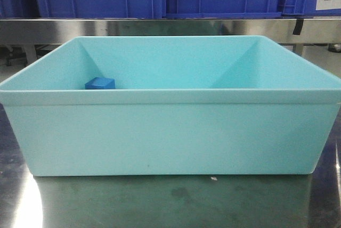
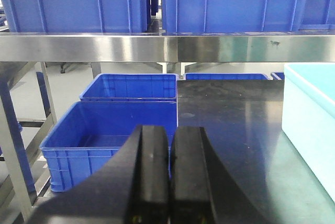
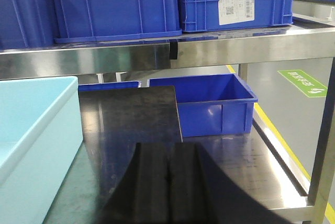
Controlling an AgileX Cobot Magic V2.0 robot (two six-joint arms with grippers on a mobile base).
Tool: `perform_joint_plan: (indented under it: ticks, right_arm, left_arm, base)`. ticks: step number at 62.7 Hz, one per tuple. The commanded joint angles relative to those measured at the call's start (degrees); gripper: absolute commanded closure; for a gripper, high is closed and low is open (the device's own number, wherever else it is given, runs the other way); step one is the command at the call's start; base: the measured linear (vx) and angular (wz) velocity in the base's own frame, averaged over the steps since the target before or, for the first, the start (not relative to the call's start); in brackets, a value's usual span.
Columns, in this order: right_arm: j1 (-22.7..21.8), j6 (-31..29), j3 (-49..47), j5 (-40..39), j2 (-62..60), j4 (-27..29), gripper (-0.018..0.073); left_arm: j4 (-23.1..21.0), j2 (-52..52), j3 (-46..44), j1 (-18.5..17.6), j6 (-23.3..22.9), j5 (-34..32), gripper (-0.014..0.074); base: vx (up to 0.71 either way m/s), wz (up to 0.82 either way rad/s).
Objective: Pick red cube and place on left shelf
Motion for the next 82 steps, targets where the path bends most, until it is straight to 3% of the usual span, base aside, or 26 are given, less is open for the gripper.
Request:
perform_joint_plan:
  ticks: [1,53,65,70,82]
  right_arm:
    - [0.09,-0.38,-1.37,-5.08,-0.78,0.2,0.0537]
    - [0.03,-0.38,-1.37,-5.27,-0.78,-0.36,0.0537]
    - [0.03,-0.38,-2.75,-11.01,-0.78,0.56,0.0537]
    - [0.03,-0.38,-6.81,-7.84,-0.57,0.56,0.0537]
    - [0.14,-0.38,-23.72,8.5,5.98,0.56,0.0537]
  left_arm:
    - [-0.4,-0.74,1.36,-0.05,-0.32,-4.55,0.0506]
    - [-0.4,-0.74,1.36,-0.05,-0.32,-4.55,0.0506]
    - [-0.4,-0.74,1.36,-0.05,-0.32,-4.55,0.0506]
    - [-0.4,-0.74,1.36,-0.05,-0.32,-4.55,0.0506]
    - [-0.4,-0.74,1.36,-0.05,-0.32,-4.55,0.0506]
  base:
    - [0.0,0.0]
    - [0.0,-0.02]
    - [0.0,0.0]
    - [0.0,0.0]
    - [0.0,0.0]
